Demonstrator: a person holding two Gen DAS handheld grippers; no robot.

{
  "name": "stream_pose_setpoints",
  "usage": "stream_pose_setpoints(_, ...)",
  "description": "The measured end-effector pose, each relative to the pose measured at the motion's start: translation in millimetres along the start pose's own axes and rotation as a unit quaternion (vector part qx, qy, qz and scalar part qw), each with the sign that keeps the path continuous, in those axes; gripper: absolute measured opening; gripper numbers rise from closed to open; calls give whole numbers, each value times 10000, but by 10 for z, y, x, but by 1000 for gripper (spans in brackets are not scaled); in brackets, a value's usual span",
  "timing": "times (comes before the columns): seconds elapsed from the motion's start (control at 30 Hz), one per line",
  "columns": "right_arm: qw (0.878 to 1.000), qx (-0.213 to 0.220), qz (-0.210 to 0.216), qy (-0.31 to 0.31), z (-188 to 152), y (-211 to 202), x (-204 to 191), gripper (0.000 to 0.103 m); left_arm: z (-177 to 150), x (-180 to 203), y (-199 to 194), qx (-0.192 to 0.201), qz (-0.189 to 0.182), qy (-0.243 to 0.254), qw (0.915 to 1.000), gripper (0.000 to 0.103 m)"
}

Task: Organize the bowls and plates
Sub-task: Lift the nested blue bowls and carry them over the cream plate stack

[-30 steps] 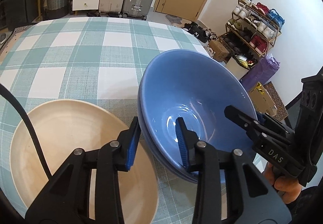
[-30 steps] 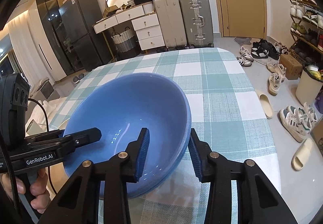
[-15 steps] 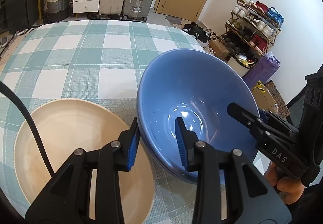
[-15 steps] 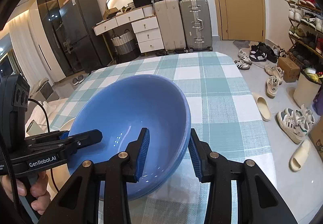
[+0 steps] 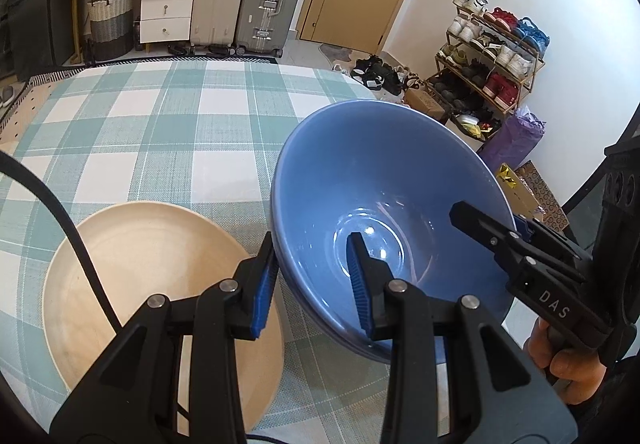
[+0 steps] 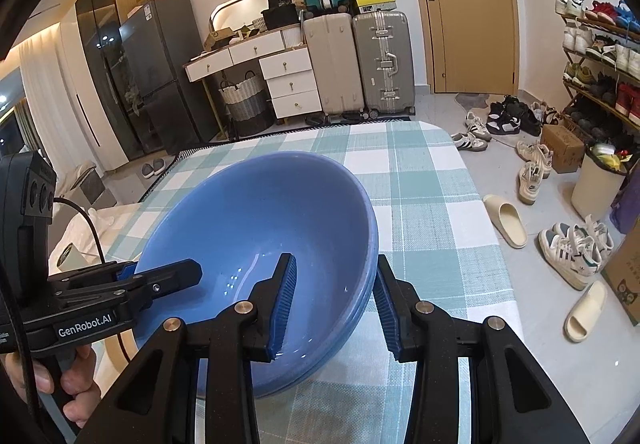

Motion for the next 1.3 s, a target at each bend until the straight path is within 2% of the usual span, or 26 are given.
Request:
stream_pose_setpoints(0.83,9993,342,-55,-152,75,-708,-444,40,-272,177,-1059,350,28,98,9993,30)
stream_pose_setpoints(1.3,9987,432,27,-283,129,-953,-845,40,-393,72,-1672,537,142,-11,9985,30)
Point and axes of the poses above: each gripper's, at about its wrist camera, not at the fingertips, and y roughly the way its jaws point, x to its right, z to its top, the point moved 8 cm from there along y, roughly the way its jaws point, and after that the axes turned 4 degrees about -y, right-handed, at the moved point
